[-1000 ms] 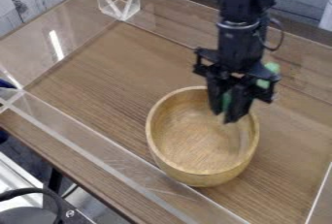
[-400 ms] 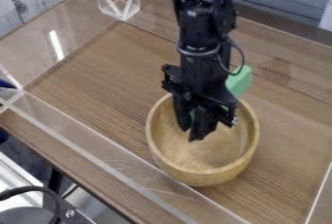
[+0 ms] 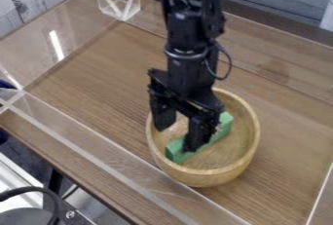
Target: Put the green block in the brown bowl
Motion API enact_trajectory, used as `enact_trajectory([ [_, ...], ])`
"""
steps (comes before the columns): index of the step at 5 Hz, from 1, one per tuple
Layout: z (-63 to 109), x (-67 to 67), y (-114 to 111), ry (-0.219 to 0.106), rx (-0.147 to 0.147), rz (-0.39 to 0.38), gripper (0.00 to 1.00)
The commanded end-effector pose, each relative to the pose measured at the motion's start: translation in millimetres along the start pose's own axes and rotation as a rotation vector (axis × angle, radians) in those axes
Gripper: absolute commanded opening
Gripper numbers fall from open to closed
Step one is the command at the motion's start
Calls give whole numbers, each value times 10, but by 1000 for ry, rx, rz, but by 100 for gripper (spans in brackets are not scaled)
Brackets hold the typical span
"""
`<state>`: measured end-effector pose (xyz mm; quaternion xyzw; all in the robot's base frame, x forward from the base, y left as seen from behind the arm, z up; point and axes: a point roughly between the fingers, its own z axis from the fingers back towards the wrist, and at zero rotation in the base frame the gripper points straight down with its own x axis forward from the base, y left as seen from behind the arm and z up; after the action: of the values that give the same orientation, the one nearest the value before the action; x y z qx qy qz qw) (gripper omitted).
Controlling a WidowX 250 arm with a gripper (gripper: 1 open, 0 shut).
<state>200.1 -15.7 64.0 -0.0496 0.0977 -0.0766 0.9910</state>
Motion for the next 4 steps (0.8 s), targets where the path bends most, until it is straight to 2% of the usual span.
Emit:
enact_trajectory([
  [1,234,64,-27,-95,-5,13,0],
  [2,313,75,-70,-121,-18,21,0],
  [3,344,82,-106,-132,-28,28,0],
  [4,297,103,-137,-128,-19,30,0],
])
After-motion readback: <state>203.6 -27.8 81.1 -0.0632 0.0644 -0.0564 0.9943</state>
